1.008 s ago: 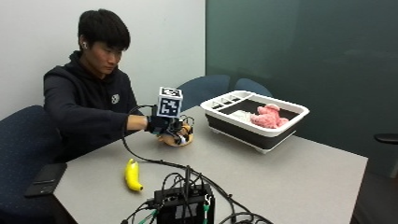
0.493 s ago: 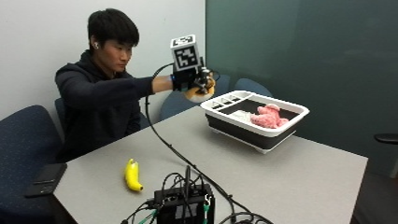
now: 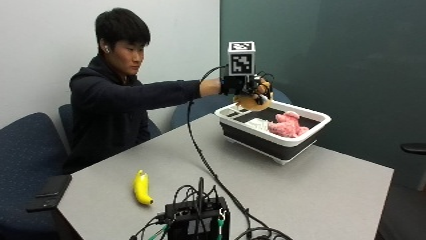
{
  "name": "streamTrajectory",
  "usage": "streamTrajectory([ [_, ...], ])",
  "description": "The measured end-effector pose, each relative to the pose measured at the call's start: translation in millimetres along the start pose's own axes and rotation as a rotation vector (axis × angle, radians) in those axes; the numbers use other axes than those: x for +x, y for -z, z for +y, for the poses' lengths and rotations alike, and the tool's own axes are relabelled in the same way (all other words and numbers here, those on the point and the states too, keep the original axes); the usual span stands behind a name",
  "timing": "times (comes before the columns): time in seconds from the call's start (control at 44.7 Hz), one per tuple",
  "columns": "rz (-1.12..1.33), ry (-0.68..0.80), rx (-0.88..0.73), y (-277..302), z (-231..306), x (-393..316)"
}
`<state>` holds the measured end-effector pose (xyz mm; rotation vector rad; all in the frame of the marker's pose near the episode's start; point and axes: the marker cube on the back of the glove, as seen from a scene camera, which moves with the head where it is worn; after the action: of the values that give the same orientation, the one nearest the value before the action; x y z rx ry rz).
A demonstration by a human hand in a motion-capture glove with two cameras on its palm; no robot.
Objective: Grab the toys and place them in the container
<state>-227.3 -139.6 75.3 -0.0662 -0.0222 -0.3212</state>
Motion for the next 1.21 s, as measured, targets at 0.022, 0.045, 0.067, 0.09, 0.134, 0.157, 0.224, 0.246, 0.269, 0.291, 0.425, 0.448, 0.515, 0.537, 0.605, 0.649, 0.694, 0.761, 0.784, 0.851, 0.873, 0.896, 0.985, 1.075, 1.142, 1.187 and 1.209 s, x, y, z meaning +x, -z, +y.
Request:
streamTrajectory([
  [0.022, 0.004, 0.001, -0.045, -5, 1, 1],
  [0.045, 0.01, 0.005, -0.089, -9, 2, 2],
  [0.067, 0.017, 0.012, -0.128, -12, 5, 4],
  [0.09, 0.021, 0.02, -0.155, -14, 7, 6],
  [0.134, 0.015, 0.024, -0.171, -12, 13, 12],
  [0.157, 0.002, 0.019, -0.165, -8, 16, 16],
  [0.224, -0.061, -0.011, -0.13, 14, 30, 38],
  [0.246, -0.082, -0.023, -0.117, 24, 37, 48],
  [0.269, -0.098, -0.032, -0.104, 33, 44, 58],
  [0.291, -0.109, -0.04, -0.093, 41, 51, 68],
  [0.425, -0.021, -0.074, -0.145, 59, 119, 119],
  [0.448, 0.002, -0.089, -0.17, 60, 136, 131],
  [0.515, 0.059, -0.215, -0.227, 61, 180, 169],
  [0.537, 0.075, -0.283, -0.24, 61, 193, 184],
  [0.605, 0.12, -0.491, -0.258, 57, 226, 225],
  [0.649, 0.165, -0.623, -0.243, 49, 246, 250],
  [0.694, 0.237, -0.734, -0.223, 38, 266, 275],
  [0.761, 0.345, -0.861, -0.224, 18, 289, 303],
  [0.784, 0.365, -0.903, -0.234, 11, 296, 309],
  [0.851, 0.383, -1.017, -0.287, -7, 308, 321],
  [0.873, 0.386, -1.042, -0.305, -12, 310, 324],
  [0.896, 0.389, -1.06, -0.323, -16, 312, 326],
  [0.985, 0.396, -1.087, -0.37, -31, 317, 333],
  [1.075, 0.378, -1.047, -0.414, -45, 317, 333],
  [1.142, 0.359, -0.987, -0.423, -55, 315, 329],
  [1.187, 0.353, -0.946, -0.407, -58, 313, 326],
  [1.209, 0.353, -0.924, -0.395, -58, 311, 325],
])
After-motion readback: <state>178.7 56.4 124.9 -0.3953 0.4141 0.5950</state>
